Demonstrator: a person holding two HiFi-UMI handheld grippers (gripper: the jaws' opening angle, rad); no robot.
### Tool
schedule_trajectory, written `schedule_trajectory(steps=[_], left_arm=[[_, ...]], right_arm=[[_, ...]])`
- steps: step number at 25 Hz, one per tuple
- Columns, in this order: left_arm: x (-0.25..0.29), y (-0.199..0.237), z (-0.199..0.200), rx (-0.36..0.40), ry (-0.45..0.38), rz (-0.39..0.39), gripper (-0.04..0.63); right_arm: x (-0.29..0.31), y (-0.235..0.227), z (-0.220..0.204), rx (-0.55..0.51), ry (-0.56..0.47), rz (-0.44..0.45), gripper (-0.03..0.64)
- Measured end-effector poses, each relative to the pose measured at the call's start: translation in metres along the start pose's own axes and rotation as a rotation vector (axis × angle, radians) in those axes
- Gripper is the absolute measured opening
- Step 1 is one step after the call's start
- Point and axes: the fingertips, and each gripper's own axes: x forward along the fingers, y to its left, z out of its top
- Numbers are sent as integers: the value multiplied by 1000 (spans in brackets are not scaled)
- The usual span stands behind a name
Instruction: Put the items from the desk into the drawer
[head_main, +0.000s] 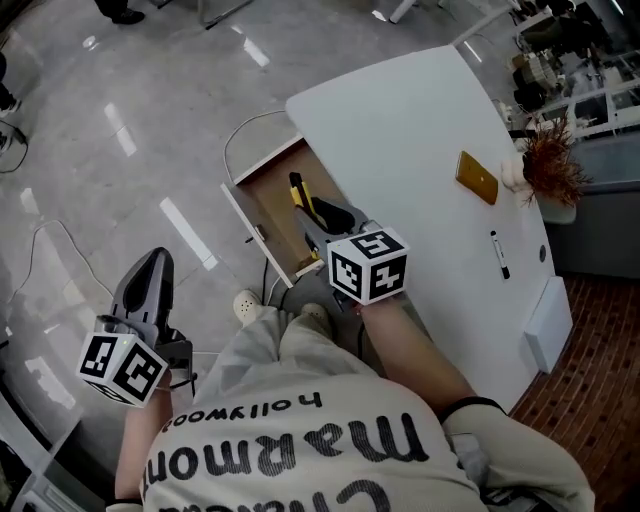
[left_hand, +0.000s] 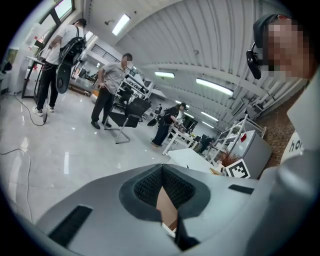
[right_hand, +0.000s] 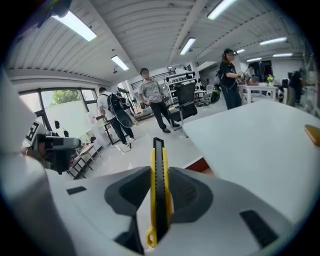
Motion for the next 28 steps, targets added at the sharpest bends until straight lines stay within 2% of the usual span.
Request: schedule_trajectory(steps=[5, 13, 19, 28], left_arm=[[12, 21, -20, -44, 30, 25, 2], [23, 62, -54, -105, 29, 132, 2], [27, 76, -87, -163, 52, 190, 2], [20, 89, -122, -196, 68, 244, 2]], right_arm=[[39, -7, -26, -41, 111, -3, 120], [104, -27, -90, -71, 287, 9, 120], [136, -42, -124, -81, 371, 20, 120], [171, -71, -170, -75, 465, -15, 120]])
